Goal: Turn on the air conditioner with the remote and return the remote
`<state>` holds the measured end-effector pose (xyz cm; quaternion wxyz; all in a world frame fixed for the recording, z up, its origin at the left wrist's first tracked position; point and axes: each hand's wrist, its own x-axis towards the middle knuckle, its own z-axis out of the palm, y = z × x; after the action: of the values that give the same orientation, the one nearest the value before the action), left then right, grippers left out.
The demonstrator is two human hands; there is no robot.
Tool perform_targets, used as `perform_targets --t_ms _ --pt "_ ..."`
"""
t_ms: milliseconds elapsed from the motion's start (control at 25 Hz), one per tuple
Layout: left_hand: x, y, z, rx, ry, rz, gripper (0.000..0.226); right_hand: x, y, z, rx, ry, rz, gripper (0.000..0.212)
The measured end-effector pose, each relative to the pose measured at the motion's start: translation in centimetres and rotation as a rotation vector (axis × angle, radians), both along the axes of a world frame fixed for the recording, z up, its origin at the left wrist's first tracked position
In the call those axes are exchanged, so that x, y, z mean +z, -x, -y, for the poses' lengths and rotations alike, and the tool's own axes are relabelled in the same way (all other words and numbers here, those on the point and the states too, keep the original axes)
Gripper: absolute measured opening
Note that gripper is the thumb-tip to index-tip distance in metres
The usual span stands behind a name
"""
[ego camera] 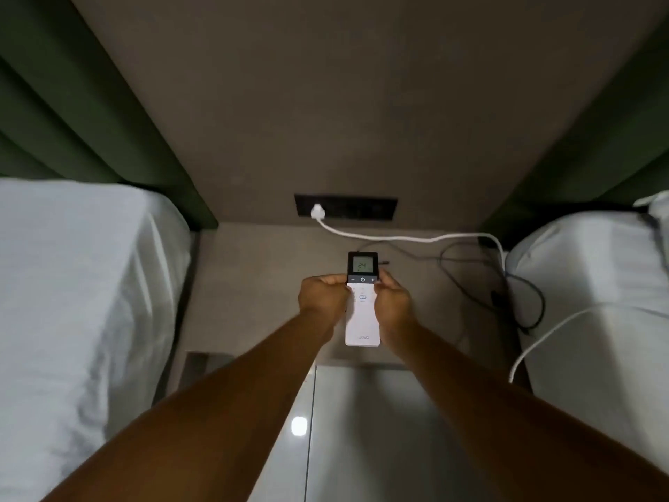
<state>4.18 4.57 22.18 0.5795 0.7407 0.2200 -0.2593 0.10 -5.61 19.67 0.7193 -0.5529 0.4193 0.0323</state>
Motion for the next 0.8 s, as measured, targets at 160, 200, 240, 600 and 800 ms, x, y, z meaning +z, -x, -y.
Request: perform_targets --t_ms 160,200,240,600,800 --pt "-9.5 0.4 1.0 0.054 -0.023 -0.048 0.021 -8.6 0.0 0.3 -0.053 0.081 -0.109 0.037" --pt "-11.4 0.3 1.2 0.065 -0.042 -0.049 0.019 -10.5 -0.3 0.3 -0.055 0.098 -0.134 0.037" --pt "-12.8 0.1 1.3 0.069 -0.059 -0.046 0.017 -11.8 -0.6 0.3 -0.055 0.105 -0.156 0.037" --pt "-20.1 -0.6 2.3 -0.013 -0.231 0.010 0.010 -18.5 -1.5 1.0 0.016 0.247 -0.265 0.034" --pt "-21.7 -0.5 2.2 -0.047 -0.278 0.027 0.017 -19.9 -1.7 1.2 0.073 0.255 -0.270 0.030"
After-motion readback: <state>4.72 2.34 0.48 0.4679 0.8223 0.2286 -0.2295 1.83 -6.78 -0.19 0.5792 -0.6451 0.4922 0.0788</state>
